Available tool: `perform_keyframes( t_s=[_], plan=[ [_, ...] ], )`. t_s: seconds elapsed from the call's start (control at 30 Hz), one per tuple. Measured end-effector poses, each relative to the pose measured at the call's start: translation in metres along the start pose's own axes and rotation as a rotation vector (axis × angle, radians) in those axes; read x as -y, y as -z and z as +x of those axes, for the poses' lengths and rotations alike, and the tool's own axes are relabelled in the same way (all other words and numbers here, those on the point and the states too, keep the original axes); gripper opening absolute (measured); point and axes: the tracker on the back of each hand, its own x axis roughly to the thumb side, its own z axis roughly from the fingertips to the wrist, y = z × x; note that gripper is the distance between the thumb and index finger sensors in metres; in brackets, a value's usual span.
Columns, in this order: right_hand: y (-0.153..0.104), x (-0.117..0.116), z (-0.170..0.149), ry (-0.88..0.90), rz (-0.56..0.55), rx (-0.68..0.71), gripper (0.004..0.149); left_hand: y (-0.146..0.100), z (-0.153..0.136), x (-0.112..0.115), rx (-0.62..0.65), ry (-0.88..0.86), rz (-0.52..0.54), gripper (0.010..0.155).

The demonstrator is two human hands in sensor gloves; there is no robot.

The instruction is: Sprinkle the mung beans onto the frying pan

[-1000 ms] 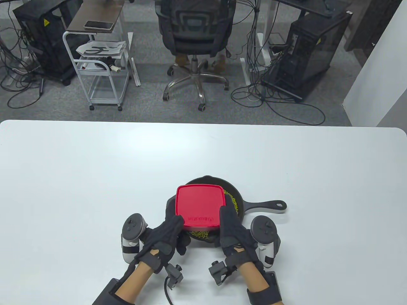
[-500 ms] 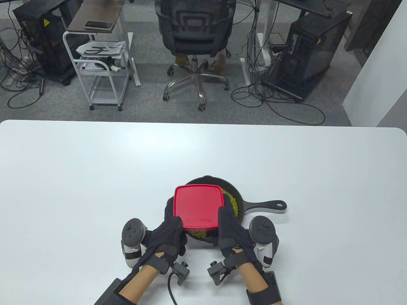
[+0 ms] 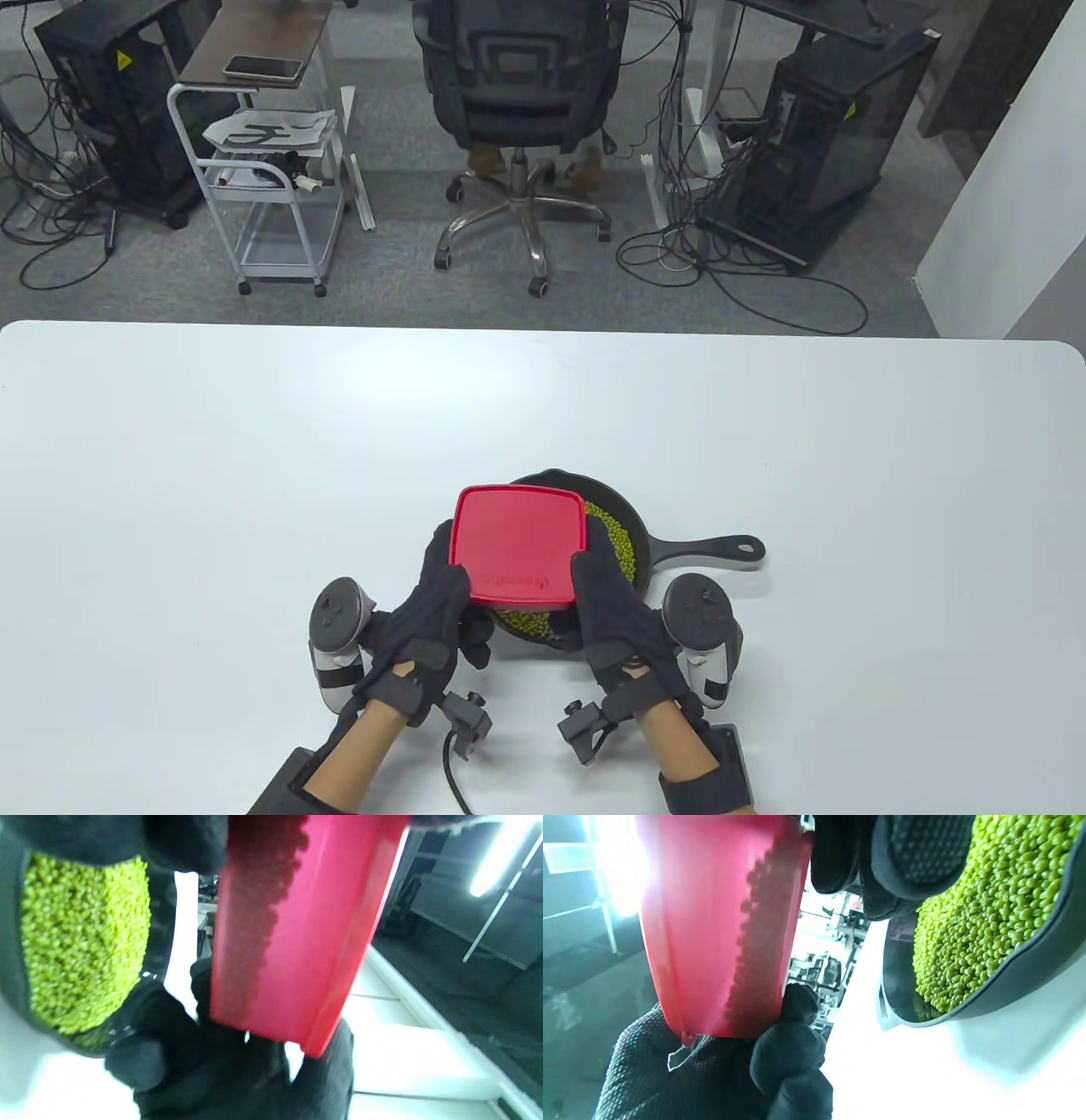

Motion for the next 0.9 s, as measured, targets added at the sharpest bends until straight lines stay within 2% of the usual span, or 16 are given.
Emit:
perform_keyframes(
  t_s=[0.3,0.5,0.67,0.9],
  plan=[
    [-0.001,0.009,0.0,-0.047,-0.035,0.022,0.075,-0.004,0.024,-0.07,0.014,-0.126,0.217,0.08],
    [-0.002,0.013,0.0,-0.064,-0.04,0.035,0.075,-0.005,0.017,-0.116,-0.107,-0.091,0.376,0.076],
    [-0.003,0.014,0.0,-0.084,-0.042,0.042,0.074,-0.002,-0.003,-0.137,-0.225,-0.116,0.42,0.074],
    [-0.003,0.013,-0.001,-0.089,-0.026,0.036,0.074,0.002,-0.02,-0.14,-0.308,-0.085,0.442,0.074]
  ],
)
